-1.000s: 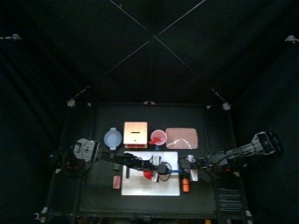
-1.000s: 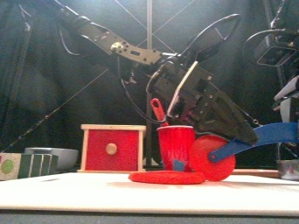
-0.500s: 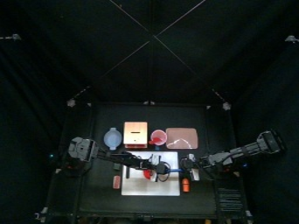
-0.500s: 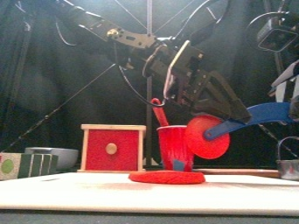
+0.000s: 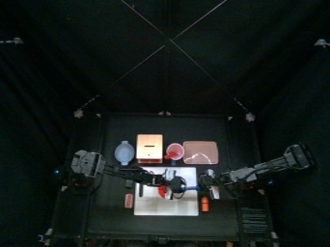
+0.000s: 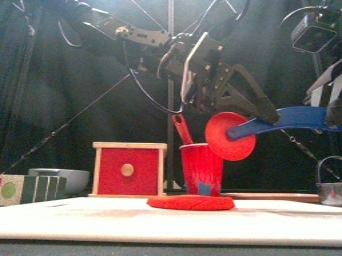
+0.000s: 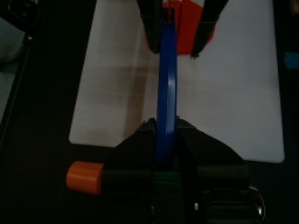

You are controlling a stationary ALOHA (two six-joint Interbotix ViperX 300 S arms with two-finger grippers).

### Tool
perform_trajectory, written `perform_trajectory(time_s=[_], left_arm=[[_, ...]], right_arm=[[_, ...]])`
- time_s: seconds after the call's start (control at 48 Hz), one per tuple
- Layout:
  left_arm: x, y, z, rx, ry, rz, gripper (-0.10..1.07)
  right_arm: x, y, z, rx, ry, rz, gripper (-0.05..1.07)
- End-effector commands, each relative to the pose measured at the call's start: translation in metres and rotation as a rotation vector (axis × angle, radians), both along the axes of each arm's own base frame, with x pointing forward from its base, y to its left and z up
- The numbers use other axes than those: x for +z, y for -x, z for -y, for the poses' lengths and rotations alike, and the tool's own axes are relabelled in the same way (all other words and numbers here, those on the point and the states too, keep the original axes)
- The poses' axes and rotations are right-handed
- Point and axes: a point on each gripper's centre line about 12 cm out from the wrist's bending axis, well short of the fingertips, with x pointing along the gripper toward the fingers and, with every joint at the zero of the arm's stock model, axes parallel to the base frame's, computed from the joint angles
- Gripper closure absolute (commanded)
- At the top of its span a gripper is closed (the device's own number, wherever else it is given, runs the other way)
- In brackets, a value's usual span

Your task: Drop pizza cutter

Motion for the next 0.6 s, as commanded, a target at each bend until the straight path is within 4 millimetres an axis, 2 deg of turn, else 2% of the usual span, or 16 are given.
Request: perform_trajectory(time_s=[0.0,0.167,0.312,0.583], left_arm=[[0.032,-0.001,-0.01,0.031,0.003,0.104,0.07],[0.05,0.006,-0.007,0.04,-0.009,0.217,0.05],[0.055,0.016,0.002,0.031,-0.01,0.258,0.05],[0.061,0.05,0.007,0.033,-0.017,0.336,0.05]], right_arm=[[0.01,-0.005,-0.003,0.01,-0.003,0.025,0.76],[0.016,-0.009,-0.002,0.0,-0.004,0.002,0.75],[0.023,-0.013,0.008,-0.049,-0.014,-0.017,0.74],[0.031,-0.014,0.029,-0.189,-0.088,-0.035,0.74]])
